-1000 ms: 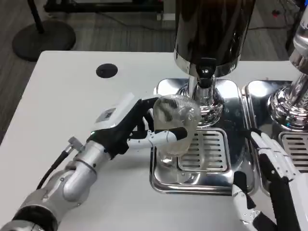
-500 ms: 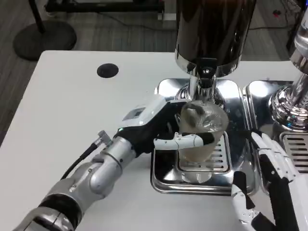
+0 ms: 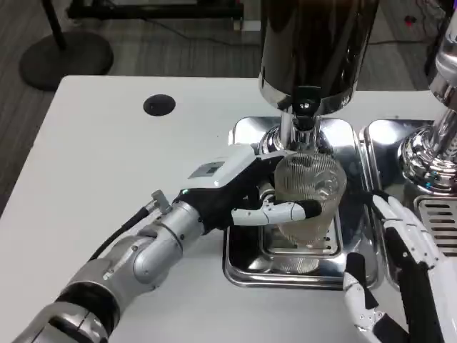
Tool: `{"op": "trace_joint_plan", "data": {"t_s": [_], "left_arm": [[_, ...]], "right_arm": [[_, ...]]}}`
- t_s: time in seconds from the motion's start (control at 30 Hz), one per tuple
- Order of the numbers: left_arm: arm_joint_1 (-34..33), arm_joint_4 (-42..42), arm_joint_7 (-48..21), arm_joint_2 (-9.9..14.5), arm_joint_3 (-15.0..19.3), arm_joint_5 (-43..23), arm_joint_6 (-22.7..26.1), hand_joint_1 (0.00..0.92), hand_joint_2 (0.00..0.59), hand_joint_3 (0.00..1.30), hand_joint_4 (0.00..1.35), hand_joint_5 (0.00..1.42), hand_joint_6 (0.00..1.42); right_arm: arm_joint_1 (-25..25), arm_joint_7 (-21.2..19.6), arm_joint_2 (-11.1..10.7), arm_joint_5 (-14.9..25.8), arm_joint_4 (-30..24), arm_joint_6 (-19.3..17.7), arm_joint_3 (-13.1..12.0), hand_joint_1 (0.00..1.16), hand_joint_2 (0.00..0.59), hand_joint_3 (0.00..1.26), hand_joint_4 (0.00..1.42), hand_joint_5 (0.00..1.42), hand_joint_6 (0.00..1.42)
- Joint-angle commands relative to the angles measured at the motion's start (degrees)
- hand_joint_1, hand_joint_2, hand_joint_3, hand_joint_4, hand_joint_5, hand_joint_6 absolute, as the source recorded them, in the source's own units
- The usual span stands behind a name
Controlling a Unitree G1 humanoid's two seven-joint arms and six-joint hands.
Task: Grasp the cup under the faucet to collect the drink, then remove the cup.
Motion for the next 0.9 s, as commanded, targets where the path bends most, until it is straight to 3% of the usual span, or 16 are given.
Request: {"op": "trace_joint_plan", "data": {"t_s": [0.03,0.37,0.57,0.9], "left_arm": [[0.54,0.05,-2.42,2.12,0.13,-0.44,0.39,0.0,0.093,0.18,0.17,0.27,0.35],[1.47,-1.26,-5.32,4.28,0.08,-1.42,-0.46,0.0,0.083,0.16,0.12,0.22,0.31],[2.05,-2.67,-5.24,6.21,0.93,-2.4,-1.22,0.0,0.069,0.1,0.02,0.12,0.26],[5.77,-7.79,-5.57,12.09,4.65,-4.98,-4.56,0.0,0.061,0.08,0.0,0.08,0.24]], "right_arm": [[-0.48,0.83,-0.14,0.18,-0.13,0.53,-0.13,0.5,0.52,0.18,0.13,0.13,0.28],[-0.58,1.14,-0.17,0.4,0.23,0.47,-0.02,0.5,0.52,0.19,0.14,0.13,0.27],[-0.67,1.11,-0.09,0.54,0.45,0.4,0.14,0.5,0.52,0.19,0.14,0.13,0.28],[-1.93,1.8,-0.39,1.15,1.14,0.27,0.25,0.5,0.52,0.2,0.14,0.14,0.28]]}}
